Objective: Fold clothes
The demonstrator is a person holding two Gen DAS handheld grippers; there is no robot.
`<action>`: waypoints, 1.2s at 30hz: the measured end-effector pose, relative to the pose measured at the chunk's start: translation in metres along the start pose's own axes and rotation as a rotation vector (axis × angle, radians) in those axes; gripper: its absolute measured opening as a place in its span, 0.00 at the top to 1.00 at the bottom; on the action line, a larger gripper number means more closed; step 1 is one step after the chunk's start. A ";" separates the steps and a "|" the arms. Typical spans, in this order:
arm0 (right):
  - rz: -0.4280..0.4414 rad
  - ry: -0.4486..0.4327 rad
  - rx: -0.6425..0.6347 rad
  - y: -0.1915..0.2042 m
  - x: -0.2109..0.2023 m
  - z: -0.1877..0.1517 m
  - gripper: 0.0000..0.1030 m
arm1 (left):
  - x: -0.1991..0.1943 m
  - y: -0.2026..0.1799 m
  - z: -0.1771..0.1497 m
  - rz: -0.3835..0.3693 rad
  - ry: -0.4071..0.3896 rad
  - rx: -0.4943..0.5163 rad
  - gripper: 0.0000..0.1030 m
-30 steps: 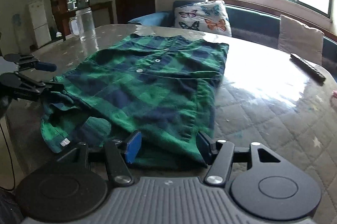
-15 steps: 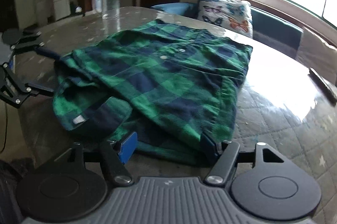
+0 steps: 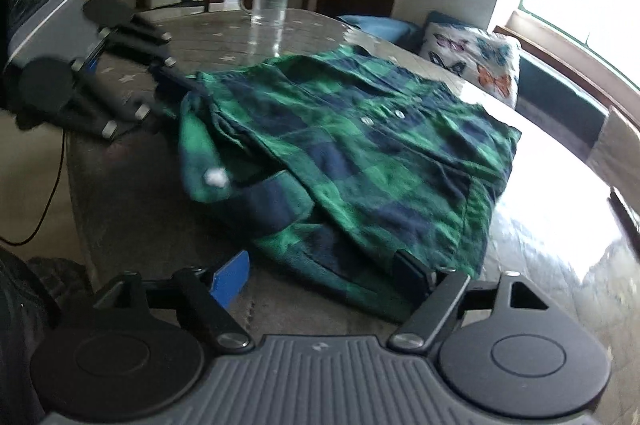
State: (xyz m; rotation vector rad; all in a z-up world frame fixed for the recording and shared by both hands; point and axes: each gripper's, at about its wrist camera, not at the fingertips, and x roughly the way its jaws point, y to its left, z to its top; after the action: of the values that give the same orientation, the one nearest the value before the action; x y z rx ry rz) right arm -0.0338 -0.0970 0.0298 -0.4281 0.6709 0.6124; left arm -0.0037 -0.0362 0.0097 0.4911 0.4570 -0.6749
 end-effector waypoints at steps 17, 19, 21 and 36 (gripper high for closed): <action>0.044 -0.081 0.123 -0.029 0.026 0.041 0.86 | -0.012 0.031 -0.003 0.070 0.033 -0.148 0.54; 0.053 -0.091 0.150 -0.033 0.024 0.045 0.88 | -0.018 0.027 -0.011 0.097 0.051 -0.122 0.50; 0.056 -0.106 0.168 -0.036 0.022 0.049 0.89 | -0.020 0.024 -0.019 0.133 0.071 -0.081 0.45; 0.024 -0.179 0.217 -0.040 0.012 0.060 0.96 | -0.009 0.029 -0.036 0.228 0.105 0.047 0.89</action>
State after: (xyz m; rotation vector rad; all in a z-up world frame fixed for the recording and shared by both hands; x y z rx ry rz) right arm 0.0266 -0.0891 0.0713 -0.1615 0.5646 0.5856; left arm 0.0014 0.0084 -0.0062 0.6154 0.4762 -0.4423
